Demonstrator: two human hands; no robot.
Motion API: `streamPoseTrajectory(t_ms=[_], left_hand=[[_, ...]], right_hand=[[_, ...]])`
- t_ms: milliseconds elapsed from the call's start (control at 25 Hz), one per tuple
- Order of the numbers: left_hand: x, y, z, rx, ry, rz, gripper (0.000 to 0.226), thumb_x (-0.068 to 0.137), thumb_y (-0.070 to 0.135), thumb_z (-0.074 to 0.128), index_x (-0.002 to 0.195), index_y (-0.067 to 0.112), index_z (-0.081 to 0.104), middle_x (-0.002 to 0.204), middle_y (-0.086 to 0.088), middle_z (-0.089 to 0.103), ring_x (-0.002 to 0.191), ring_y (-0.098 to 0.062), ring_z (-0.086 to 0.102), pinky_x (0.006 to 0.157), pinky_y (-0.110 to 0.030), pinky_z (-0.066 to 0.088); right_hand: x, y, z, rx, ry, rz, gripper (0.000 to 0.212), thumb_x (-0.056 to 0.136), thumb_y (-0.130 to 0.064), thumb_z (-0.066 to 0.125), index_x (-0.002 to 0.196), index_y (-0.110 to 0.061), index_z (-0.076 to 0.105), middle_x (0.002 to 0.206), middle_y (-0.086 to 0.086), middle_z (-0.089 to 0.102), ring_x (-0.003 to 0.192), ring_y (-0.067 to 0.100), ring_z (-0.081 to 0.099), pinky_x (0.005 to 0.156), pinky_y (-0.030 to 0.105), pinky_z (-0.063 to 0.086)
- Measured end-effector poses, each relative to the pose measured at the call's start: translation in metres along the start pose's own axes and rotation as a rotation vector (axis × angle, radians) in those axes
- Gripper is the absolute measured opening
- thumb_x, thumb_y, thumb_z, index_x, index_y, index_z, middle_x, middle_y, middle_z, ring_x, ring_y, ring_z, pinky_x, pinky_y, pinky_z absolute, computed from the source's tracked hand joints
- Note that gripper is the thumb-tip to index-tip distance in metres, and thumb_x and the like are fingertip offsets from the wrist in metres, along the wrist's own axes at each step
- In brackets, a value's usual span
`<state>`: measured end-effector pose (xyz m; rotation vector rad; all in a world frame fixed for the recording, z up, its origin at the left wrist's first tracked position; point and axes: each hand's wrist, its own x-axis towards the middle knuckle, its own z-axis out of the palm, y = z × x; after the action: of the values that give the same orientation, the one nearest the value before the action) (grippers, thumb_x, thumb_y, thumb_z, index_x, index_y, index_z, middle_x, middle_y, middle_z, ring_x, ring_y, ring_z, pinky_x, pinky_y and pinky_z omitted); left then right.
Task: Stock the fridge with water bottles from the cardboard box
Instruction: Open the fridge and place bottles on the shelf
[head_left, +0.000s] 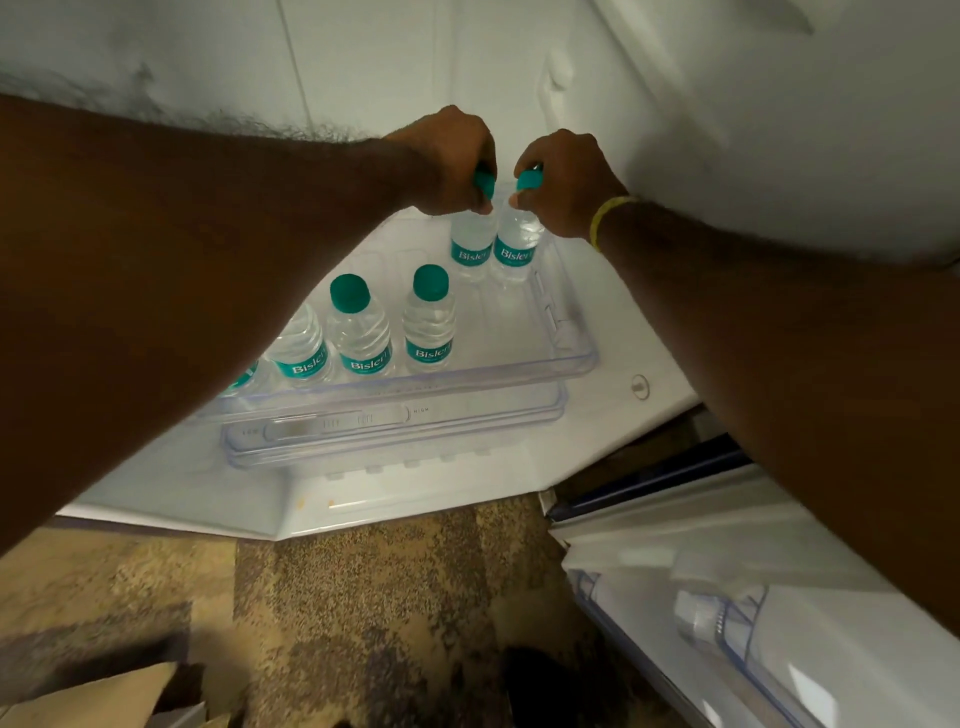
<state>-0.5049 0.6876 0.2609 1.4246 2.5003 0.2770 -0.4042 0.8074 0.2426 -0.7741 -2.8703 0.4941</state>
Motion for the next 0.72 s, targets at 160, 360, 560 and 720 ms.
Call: streamPoseTrajectory(t_ms=[160, 360, 560, 720], left_hand=[[-0.017, 0.017, -0.004, 0.045, -0.152, 0.063, 0.042, 0.085, 0.034, 0.072, 0.119, 0.010, 0.065, 0.114, -0.008, 0.068, 0.096, -0.022, 0.060, 0.082, -0.030, 0.044], [-0.032, 0.045, -0.010, 0.117, -0.333, 0.111, 0.036, 0.080, 0.035, 0.077, 0.108, 0.014, 0.070, 0.085, 0.003, 0.071, 0.081, -0.016, 0.068, 0.077, -0.028, 0.049], [-0.043, 0.059, -0.006, 0.131, -0.382, 0.141, 0.034, 0.080, 0.035, 0.077, 0.104, 0.013, 0.072, 0.080, 0.002, 0.073, 0.074, -0.014, 0.071, 0.079, -0.027, 0.051], [-0.048, 0.062, -0.005, 0.146, -0.350, 0.165, 0.034, 0.080, 0.034, 0.078, 0.106, 0.012, 0.071, 0.083, 0.003, 0.070, 0.075, -0.015, 0.068, 0.073, -0.026, 0.046]], right_hand=[[-0.028, -0.009, -0.018, -0.094, -0.162, 0.019, 0.041, 0.082, -0.024, 0.078, 0.118, -0.006, 0.067, 0.122, 0.010, 0.065, 0.108, 0.026, 0.061, 0.095, 0.031, 0.048], [-0.054, -0.019, -0.036, -0.189, -0.320, -0.002, 0.045, 0.086, -0.025, 0.074, 0.125, -0.006, 0.063, 0.121, 0.011, 0.065, 0.105, 0.029, 0.064, 0.099, 0.036, 0.050], [-0.072, -0.019, -0.044, -0.221, -0.408, -0.009, 0.043, 0.087, -0.023, 0.073, 0.126, -0.008, 0.064, 0.119, 0.010, 0.068, 0.103, 0.026, 0.066, 0.099, 0.036, 0.050], [-0.076, -0.016, -0.046, -0.214, -0.424, 0.008, 0.040, 0.087, -0.022, 0.073, 0.124, -0.008, 0.066, 0.113, 0.009, 0.069, 0.096, 0.023, 0.067, 0.093, 0.035, 0.053]])
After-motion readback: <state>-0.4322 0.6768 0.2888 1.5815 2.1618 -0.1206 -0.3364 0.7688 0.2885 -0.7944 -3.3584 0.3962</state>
